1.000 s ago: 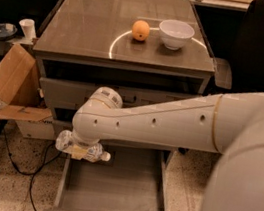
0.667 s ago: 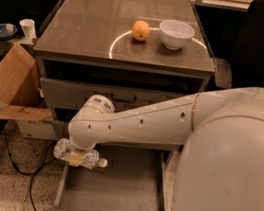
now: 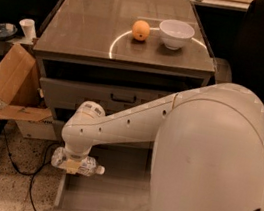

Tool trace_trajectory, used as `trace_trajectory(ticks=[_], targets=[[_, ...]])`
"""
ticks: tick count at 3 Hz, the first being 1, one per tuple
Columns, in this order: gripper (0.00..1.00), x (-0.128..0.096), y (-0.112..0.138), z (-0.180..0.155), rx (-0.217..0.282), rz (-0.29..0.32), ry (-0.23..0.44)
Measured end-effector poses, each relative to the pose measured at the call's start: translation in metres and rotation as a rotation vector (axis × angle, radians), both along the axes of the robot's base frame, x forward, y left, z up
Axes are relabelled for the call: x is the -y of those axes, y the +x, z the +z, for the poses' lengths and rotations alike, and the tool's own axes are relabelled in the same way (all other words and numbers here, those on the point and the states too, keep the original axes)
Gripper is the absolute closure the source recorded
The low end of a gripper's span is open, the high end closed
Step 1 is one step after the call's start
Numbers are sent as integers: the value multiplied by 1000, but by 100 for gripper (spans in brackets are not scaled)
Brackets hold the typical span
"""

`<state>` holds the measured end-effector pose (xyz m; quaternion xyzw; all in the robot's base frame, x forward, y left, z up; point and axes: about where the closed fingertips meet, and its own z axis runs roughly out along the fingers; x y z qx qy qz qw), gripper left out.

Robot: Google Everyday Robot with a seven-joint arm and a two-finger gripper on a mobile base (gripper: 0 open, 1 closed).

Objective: Place blue plastic bottle into bottom drawer

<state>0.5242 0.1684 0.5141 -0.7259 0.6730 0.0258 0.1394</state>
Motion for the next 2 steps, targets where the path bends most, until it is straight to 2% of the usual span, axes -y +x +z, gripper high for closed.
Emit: trace_trajectory(ticks=[1, 2], targets=[[100, -4, -6, -6, 19, 25, -13], [100, -19, 10, -32, 26, 74, -40]])
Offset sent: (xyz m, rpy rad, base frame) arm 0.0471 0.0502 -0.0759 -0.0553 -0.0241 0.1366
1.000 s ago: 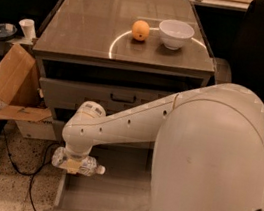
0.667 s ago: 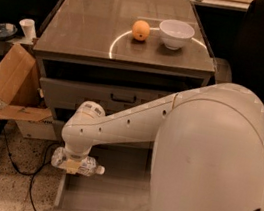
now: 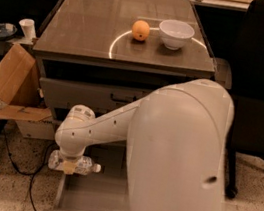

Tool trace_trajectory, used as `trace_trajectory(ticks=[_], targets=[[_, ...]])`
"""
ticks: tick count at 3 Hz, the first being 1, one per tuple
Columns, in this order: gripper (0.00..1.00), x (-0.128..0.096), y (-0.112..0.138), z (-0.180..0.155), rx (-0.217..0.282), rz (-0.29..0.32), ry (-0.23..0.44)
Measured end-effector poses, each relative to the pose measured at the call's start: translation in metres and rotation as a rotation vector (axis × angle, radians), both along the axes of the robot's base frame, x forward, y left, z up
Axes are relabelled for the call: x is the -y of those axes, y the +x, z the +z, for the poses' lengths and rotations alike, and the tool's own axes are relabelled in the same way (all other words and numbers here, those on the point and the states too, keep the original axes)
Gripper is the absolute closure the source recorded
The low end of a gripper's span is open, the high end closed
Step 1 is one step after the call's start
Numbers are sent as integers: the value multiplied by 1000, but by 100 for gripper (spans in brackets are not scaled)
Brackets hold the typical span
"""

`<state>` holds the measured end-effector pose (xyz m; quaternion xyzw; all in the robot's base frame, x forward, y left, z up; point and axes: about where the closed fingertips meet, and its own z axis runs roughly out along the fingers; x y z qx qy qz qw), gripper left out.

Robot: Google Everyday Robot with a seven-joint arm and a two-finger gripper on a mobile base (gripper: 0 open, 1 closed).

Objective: Place blue plastic bottle into bottom drawer

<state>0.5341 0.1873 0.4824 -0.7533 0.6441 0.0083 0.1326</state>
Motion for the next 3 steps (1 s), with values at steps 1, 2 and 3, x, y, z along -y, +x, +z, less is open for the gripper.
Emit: trace_trajectory(ticks=[1, 2, 3], targets=[[100, -31, 27, -45, -24, 53, -22], [100, -64, 46, -96, -72, 120, -78], [100, -82, 57, -145, -120, 175, -152]])
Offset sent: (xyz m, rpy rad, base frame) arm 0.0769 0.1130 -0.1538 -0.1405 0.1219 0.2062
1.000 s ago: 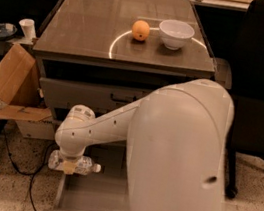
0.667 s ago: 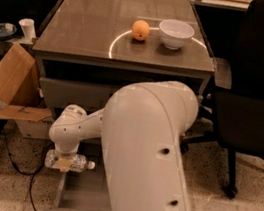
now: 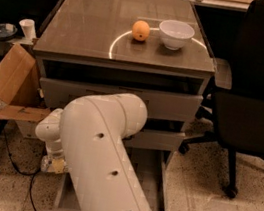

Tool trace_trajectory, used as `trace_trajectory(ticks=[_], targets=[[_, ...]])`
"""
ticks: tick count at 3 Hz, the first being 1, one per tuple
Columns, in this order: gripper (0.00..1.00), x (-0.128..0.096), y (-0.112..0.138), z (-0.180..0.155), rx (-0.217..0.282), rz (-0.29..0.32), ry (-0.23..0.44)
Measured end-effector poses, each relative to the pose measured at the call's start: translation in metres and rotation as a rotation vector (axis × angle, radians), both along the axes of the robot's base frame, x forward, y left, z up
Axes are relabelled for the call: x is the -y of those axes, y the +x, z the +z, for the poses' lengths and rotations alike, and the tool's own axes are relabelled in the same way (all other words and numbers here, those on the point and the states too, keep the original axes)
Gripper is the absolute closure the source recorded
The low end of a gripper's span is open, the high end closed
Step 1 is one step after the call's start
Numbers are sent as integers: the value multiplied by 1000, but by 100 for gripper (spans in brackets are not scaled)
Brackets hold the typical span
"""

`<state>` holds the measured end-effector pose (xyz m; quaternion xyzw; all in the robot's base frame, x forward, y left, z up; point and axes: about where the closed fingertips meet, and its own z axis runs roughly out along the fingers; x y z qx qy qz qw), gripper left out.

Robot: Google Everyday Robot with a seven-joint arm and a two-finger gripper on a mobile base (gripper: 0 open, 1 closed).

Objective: Place blue plastic bottle into bottom drawer

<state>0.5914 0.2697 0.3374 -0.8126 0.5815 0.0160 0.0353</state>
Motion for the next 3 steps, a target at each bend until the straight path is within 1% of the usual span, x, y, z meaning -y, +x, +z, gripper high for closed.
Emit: trace_trajectory(ticks=[1, 2, 3], targets=[[100, 2, 11, -40, -34, 23, -76], [100, 19, 21, -67, -55, 23, -133], [100, 43, 25, -86, -64, 9, -179]])
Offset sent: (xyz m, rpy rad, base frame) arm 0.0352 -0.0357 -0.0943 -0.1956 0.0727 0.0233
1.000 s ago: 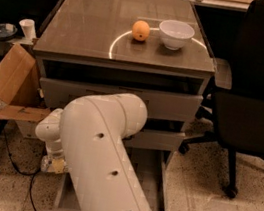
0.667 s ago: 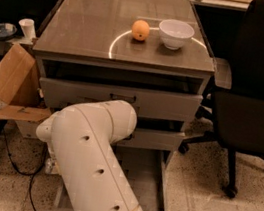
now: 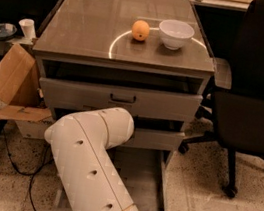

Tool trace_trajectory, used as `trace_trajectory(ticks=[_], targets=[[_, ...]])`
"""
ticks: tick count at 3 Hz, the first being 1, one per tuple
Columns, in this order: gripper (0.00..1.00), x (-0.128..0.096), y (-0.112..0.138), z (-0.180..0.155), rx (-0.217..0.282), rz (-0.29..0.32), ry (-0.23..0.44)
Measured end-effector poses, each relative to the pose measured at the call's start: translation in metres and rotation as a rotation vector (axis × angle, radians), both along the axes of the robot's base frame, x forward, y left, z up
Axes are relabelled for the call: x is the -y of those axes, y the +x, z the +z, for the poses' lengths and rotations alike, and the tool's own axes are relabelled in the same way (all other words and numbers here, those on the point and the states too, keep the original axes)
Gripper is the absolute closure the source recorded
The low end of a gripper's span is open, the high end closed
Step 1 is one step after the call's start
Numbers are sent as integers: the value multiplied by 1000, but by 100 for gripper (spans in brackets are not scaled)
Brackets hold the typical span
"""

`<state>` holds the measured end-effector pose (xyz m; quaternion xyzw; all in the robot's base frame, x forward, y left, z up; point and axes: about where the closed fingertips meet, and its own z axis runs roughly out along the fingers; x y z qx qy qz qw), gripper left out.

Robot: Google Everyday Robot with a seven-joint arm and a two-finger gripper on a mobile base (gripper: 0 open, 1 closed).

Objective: Place blue plastic bottle into bottom drawer

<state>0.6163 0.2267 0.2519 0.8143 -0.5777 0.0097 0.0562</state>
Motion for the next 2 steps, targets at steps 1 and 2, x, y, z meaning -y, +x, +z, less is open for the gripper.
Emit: trace_trajectory(ticks=[1, 2], targets=[[100, 28, -5, -17, -12, -19, -40], [100, 53, -13, -27, -12, -40, -58]])
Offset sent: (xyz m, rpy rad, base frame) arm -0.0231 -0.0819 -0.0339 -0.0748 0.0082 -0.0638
